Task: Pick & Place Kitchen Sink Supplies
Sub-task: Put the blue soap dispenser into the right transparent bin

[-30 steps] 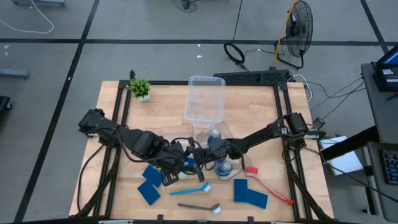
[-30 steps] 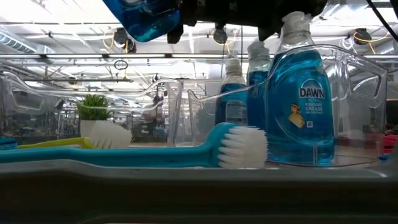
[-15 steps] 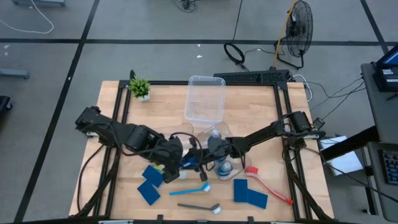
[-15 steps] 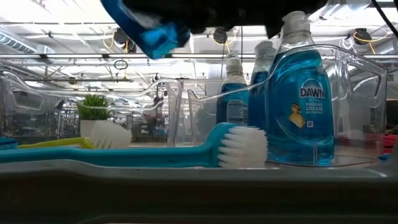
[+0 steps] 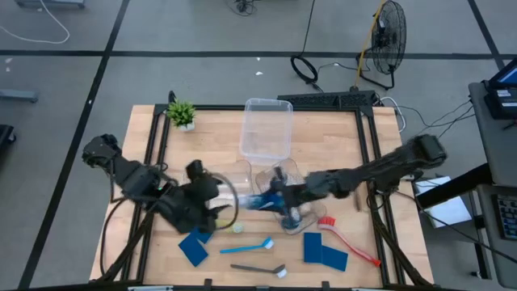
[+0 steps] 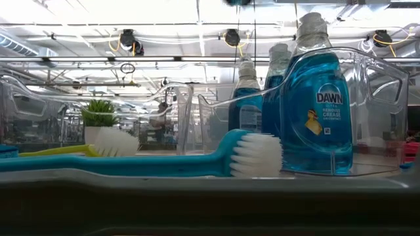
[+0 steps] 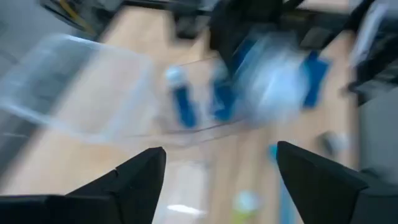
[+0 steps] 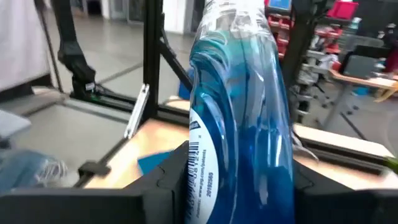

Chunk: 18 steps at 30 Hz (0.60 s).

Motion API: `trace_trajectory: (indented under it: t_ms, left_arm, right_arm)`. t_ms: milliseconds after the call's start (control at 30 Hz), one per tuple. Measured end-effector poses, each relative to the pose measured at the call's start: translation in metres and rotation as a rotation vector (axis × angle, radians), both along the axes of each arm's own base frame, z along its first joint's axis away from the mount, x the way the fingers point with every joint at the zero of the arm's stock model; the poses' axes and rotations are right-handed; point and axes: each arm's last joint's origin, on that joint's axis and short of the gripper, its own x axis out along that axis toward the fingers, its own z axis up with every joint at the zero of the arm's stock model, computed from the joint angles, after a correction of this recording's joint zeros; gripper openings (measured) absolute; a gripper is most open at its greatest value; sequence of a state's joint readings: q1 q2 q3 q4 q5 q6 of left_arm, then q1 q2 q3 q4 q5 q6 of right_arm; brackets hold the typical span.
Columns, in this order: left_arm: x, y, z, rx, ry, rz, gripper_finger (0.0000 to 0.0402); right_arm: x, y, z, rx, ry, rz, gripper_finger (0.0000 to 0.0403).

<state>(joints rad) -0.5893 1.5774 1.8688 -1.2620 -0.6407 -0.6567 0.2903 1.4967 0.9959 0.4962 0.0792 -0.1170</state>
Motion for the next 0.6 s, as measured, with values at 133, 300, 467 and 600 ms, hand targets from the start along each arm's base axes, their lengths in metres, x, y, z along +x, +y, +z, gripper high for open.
trace_trajectory:
  t_ms: [133, 300, 467, 600]
  left_arm:
    - [-0.007, -0.009, 0.0, 0.124, -0.06, 0.033, 0.0293]
    - [-0.012, -0.017, -0.014, 0.19, -0.06, 0.055, 0.0285]
    - [-0.011, -0.018, -0.03, 0.214, -0.062, 0.107, 0.0289]
    - [-0.008, -0.015, -0.038, 0.203, -0.051, 0.142, 0.0296]
  right_arm:
    - [-0.044, -0.005, -0.005, -0.036, 0.018, -0.141, 0.013]
    - [-0.094, -0.008, -0.028, -0.014, -0.033, -0.171, 0.013]
    - [-0.123, -0.013, -0.069, -0.032, -0.08, -0.153, 0.013]
    - [-0.138, -0.015, -0.088, -0.01, -0.092, -0.116, 0.013]
